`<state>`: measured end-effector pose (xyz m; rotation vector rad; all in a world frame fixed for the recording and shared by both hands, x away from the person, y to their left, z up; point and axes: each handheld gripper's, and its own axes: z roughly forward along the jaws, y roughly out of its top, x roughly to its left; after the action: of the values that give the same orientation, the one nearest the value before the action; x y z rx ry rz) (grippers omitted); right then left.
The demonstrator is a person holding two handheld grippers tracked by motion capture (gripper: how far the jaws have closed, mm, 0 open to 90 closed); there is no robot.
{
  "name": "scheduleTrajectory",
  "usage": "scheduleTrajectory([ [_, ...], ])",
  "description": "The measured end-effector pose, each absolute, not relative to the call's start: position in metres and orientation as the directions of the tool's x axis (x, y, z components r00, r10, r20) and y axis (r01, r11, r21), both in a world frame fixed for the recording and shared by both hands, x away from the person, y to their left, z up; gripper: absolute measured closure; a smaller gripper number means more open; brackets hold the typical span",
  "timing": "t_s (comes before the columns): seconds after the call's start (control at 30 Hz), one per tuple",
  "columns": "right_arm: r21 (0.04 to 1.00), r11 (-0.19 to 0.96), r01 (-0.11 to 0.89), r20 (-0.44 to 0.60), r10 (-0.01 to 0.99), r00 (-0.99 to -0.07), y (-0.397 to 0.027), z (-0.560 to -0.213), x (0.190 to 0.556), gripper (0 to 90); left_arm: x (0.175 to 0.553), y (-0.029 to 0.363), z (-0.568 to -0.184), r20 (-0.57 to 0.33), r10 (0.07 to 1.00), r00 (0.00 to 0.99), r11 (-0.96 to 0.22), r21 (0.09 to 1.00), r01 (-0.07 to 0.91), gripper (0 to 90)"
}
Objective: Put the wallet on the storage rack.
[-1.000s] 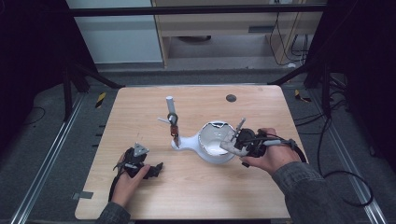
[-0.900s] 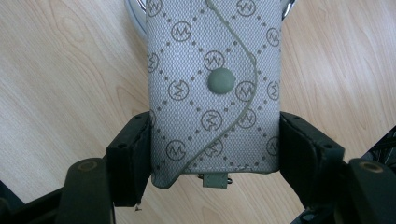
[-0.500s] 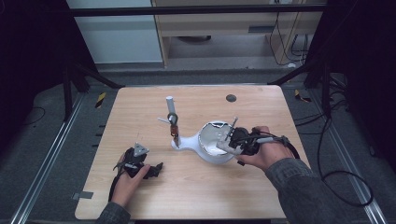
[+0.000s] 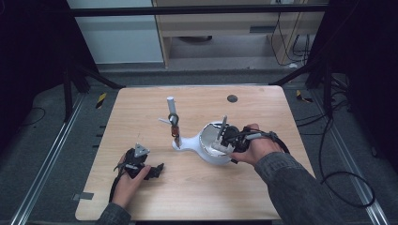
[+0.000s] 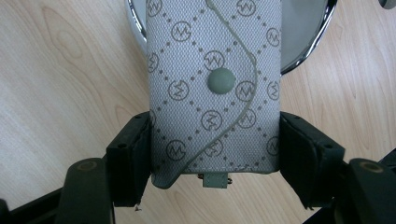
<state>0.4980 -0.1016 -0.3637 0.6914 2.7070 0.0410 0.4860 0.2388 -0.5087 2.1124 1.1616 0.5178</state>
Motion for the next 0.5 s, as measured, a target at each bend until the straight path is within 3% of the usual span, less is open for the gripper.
scheduleTrajectory([
  [0.5,0.085,0.886,0.456,-0.319,0.458,-0.83,-0.09,-0.369,0.513,31.8,0.486,0.239,-0.509,0.025,0.85,0.526,-0.385,0.712,0.587,0.0],
])
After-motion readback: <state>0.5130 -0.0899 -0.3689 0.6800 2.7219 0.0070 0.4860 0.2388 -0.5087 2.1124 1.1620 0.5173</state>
